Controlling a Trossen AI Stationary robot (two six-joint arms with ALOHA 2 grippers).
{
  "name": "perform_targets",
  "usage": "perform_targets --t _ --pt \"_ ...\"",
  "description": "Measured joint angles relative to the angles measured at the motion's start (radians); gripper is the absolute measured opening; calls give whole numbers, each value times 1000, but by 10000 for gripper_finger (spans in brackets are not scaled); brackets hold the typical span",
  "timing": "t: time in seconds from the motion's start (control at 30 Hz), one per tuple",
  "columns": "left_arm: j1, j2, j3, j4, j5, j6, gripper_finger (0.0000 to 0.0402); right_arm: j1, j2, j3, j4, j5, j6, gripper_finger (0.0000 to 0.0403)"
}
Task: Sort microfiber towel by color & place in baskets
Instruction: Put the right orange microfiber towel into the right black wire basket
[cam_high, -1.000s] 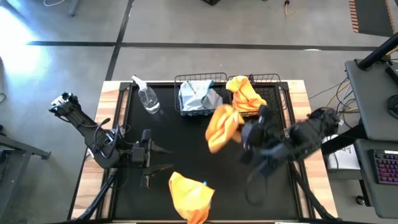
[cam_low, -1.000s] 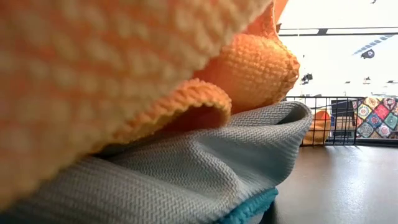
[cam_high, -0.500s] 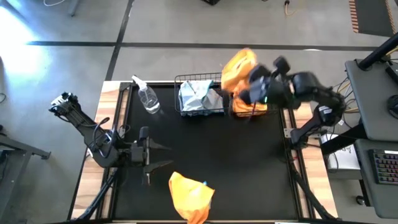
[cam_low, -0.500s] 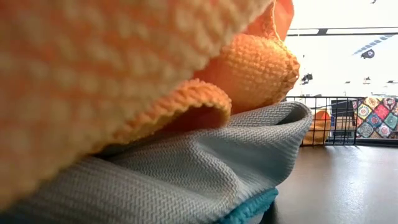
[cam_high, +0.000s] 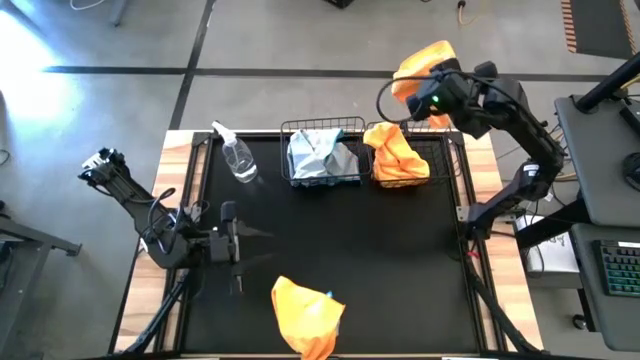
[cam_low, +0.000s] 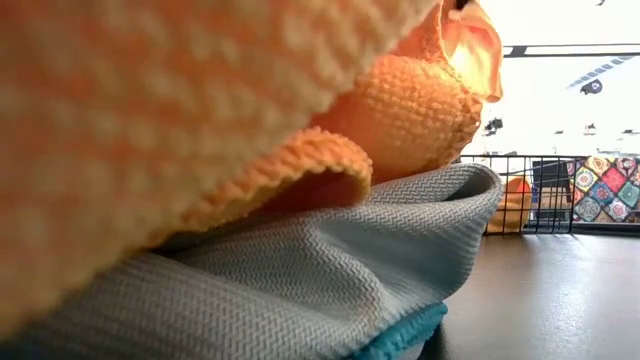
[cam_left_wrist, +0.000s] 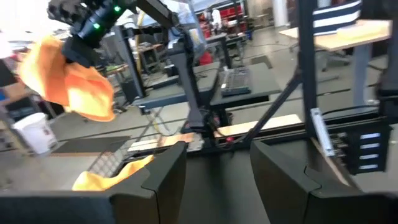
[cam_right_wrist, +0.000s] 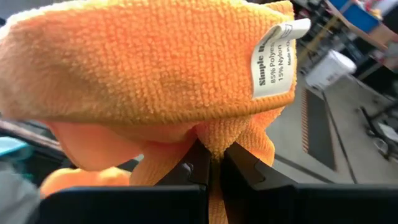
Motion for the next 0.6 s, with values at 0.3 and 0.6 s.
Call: perform_targets --t 0.3,0.6 --pt "0 -23 0 1 -52 21 165 -145 6 -121 0 -39 3 13" --pt "0 -43 0 1 -52 26 165 -177 6 -237 1 -186 -1 26"
